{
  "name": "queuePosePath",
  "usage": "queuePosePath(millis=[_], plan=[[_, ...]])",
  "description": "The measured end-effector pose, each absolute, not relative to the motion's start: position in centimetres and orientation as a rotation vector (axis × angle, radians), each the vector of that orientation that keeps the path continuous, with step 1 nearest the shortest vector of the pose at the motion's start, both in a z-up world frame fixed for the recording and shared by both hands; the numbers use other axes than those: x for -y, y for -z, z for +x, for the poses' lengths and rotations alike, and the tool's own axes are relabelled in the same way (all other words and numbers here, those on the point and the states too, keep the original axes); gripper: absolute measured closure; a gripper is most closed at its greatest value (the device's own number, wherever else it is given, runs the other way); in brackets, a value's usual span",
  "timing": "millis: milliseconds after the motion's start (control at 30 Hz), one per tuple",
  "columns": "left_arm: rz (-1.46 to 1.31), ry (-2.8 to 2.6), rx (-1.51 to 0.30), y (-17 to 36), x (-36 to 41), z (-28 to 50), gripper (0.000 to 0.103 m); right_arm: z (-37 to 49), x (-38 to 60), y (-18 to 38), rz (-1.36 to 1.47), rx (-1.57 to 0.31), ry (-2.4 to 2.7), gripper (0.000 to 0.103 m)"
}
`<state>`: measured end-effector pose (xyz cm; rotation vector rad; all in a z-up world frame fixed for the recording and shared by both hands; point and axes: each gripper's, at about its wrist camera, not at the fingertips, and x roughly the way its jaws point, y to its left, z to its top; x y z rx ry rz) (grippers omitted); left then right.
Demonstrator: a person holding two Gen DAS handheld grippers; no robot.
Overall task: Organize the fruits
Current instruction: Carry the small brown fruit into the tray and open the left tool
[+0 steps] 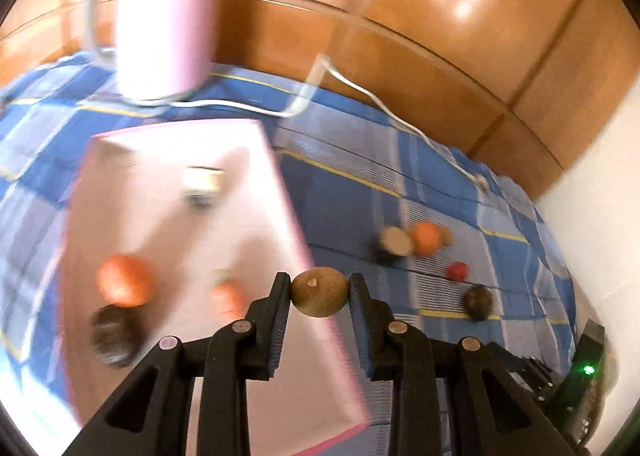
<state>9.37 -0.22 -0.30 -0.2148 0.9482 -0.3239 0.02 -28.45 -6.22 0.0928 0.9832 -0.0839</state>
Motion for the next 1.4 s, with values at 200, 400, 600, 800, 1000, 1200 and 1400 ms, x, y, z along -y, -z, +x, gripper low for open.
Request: queuePosePath(millis=[200,400,600,800,1000,1200,1400], plan=[[-0.272,0.144,-0.867,-0.4,-6.6,8.0,0.073,-0.1,28.1,6.3,0.096,-0.973,0.101,0.057],[-0.187,-0.038,-0.765,-1.3,-9.2,8.1,0.073,0.1,26.5,6.6,0.058,-0.966,0.114,0.038],[-0.147,-0.030,-0.755,-0.5,-8.9,9.4,0.073,0.2,26.3,6.6,0.064,-0.982,0.139,0.036],[-0.122,-0.018,-0.784,0.7,-7.4,10.8,0.073,0.2,26.1,6.6,0.053,-0.993,0.144,0.036],[-0.161,-0.035,-0.805,1.6,-7.4,11.2,0.072,0.1,26.1,6.6,0.052,-0.996,0.143,0.036],[-0.200,-0.092,-0.825,2.6,-8.1,11.5,0.072,-0.4,26.0,6.7,0.075,-0.950,0.168,0.036],[-0.247,-0.155,-0.822,2.8,-9.0,11.5,0.043,-0.6,26.1,6.7,0.091,-0.936,0.179,0.036]])
